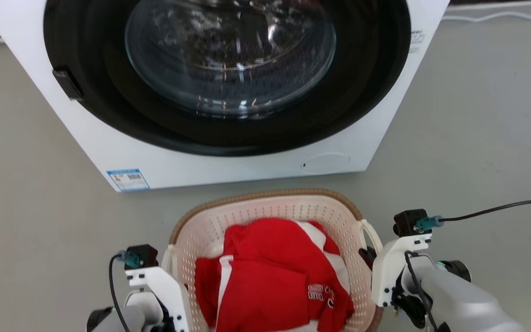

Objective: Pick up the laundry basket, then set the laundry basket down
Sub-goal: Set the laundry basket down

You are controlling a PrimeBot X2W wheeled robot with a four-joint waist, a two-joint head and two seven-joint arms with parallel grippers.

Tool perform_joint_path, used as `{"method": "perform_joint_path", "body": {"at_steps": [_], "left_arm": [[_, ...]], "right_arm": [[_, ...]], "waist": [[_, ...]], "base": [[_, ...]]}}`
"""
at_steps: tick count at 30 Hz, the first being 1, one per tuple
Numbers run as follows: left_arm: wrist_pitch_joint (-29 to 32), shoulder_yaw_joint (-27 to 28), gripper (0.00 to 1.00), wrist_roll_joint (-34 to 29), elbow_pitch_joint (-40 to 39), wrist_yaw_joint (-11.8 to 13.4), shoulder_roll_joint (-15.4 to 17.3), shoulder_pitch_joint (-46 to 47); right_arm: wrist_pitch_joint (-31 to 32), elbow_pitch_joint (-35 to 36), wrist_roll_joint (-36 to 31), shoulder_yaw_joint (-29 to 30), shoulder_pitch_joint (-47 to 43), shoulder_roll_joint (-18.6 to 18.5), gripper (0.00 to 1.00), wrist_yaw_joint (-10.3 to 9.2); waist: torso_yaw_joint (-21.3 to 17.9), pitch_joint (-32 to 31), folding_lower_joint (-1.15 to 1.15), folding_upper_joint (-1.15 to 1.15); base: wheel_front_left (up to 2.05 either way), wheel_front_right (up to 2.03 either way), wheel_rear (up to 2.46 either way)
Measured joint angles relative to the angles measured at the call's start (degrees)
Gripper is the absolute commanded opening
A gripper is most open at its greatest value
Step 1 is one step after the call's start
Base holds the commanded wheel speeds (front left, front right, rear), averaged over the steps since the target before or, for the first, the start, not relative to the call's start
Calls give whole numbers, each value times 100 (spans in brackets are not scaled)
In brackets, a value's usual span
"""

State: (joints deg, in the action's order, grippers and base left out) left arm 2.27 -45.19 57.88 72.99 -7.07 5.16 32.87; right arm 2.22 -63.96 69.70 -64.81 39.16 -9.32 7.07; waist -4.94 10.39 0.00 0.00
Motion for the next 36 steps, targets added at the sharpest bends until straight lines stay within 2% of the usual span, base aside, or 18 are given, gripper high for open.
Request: {"method": "perform_joint_path", "body": {"at_steps": [21,31,36], "left_arm": [[-1198,-134,0,-46,-44,-8,120,960],[-1493,-147,0,-46,-58,-26,207,1511],[-1593,-147,0,-56,-59,-27,215,1712]], "right_arm": [[-1326,-97,59,-35,726,38,0,1],[-1617,-138,48,16,1172,54,0,2],[-1652,-85,-118,355,1243,41,0,4]], "waist": [[156,1934,0,0],[207,2896,0,0],[230,3370,0,0]], "base": [[0,0,0],[0,0,0],[0,0,0]]}}
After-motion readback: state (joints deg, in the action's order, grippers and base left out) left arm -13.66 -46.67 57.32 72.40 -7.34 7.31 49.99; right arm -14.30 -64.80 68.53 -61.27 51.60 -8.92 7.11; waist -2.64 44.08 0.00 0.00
